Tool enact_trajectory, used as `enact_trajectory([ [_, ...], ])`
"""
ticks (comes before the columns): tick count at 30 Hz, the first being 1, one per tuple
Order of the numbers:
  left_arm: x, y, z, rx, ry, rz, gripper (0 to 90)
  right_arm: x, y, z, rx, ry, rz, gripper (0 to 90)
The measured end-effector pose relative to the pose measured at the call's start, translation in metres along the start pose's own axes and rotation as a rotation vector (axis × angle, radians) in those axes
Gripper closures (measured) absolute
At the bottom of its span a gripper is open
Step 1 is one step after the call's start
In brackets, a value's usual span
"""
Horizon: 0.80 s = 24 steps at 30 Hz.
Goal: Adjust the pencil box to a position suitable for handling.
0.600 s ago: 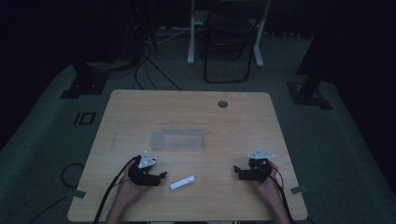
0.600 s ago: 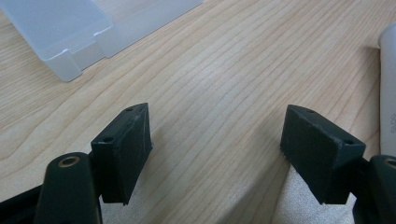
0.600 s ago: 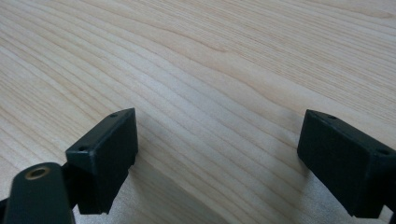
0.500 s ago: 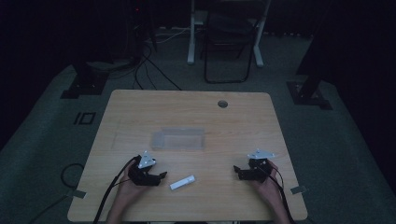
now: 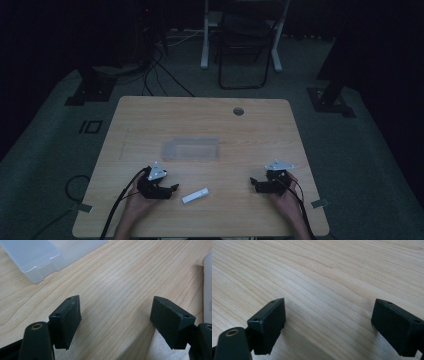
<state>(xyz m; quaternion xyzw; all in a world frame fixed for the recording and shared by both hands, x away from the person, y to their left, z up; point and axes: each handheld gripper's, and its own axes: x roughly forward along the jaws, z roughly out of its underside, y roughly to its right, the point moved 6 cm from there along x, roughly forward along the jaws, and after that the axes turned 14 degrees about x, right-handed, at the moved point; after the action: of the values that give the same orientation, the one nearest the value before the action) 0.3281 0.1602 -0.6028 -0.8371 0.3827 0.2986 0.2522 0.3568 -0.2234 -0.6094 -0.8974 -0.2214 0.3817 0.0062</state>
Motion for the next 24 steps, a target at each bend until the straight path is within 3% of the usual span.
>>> enact_trajectory([
  [12, 0.000, 0.000, 0.000, 0.000, 0.000, 0.000, 24.9, 0.000, -0.001, 0.000, -0.010, -0.002, -0.011, 12.9],
  [18, 0.000, 0.000, 0.000, -0.001, 0.001, 0.000, 24.9, 0.000, -0.005, 0.000, -0.010, 0.013, -0.014, 20.7],
  [21, 0.000, 0.000, 0.000, -0.001, 0.001, 0.000, 24.9, -0.001, -0.011, -0.002, -0.012, 0.002, -0.008, 33.1],
  [24, 0.000, 0.000, 0.000, -0.001, 0.001, 0.000, 24.9, -0.003, -0.019, -0.007, -0.023, 0.013, 0.004, 37.0],
])
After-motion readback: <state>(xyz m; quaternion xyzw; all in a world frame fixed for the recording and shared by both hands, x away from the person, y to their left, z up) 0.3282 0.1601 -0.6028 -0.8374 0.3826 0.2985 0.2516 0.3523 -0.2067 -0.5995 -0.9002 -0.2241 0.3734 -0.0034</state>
